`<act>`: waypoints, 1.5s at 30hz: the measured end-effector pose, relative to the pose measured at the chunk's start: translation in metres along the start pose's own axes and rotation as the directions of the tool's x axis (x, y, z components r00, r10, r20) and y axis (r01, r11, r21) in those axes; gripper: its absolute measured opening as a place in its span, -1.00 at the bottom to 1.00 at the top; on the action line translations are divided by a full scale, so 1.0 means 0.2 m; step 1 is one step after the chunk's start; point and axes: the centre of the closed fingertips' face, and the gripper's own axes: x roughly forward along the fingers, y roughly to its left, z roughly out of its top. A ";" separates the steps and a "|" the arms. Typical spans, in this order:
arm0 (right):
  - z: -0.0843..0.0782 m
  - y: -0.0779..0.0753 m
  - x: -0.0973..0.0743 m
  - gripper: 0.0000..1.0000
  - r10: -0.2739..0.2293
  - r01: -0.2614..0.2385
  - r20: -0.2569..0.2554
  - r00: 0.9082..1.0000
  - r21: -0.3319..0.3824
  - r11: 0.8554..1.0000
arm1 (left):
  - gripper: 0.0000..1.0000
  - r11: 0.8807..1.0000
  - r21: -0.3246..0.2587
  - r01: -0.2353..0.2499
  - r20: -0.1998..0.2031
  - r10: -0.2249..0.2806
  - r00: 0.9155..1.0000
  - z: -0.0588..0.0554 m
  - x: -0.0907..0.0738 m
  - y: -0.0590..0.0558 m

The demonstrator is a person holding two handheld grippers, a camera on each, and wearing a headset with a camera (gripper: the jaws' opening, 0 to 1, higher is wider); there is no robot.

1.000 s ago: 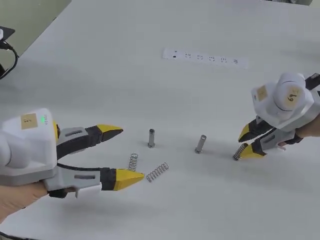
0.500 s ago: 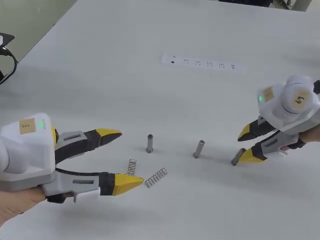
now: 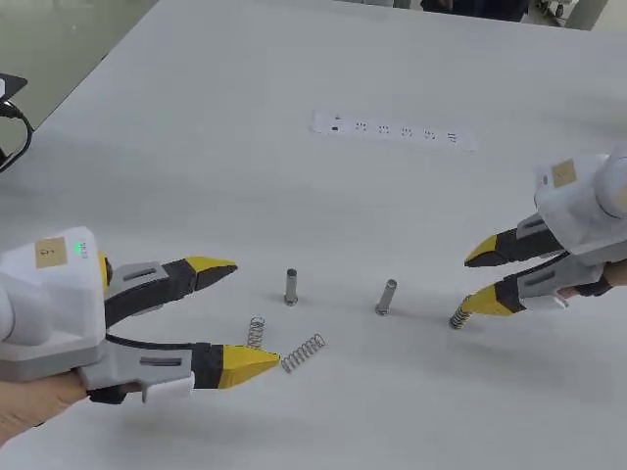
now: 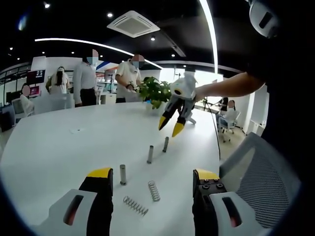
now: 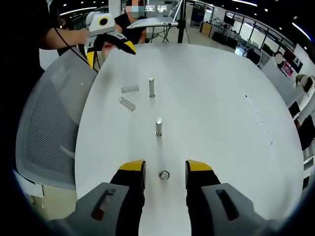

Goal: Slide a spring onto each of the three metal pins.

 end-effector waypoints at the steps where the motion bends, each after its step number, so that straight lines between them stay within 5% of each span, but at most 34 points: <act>1: 0.01 0.00 -0.01 -0.36 -0.004 0.003 0.014 1.000 0.008 1.000 | 0.21 1.000 -0.001 0.001 0.000 -0.001 1.000 0.00 0.00 0.00; 13: 0.08 0.05 -0.04 -0.32 -0.007 -0.003 0.148 0.989 0.069 0.998 | 0.23 1.000 -0.002 0.000 0.002 0.000 1.000 0.00 0.00 0.00; 21: 0.12 0.09 -0.08 -0.32 -0.028 0.000 0.245 0.969 0.114 0.994 | 0.24 1.000 -0.009 -0.002 0.011 0.002 1.000 0.01 -0.01 0.01; 24: 0.15 0.12 -0.10 -0.30 -0.026 -0.019 0.302 0.953 0.145 0.989 | 0.25 1.000 -0.008 -0.001 0.011 0.001 1.000 0.01 -0.01 0.01; 45: 0.10 0.26 -0.14 -0.26 -0.054 -0.047 0.396 0.917 0.239 0.970 | 0.25 1.000 -0.009 0.005 0.010 -0.005 1.000 0.03 -0.02 0.00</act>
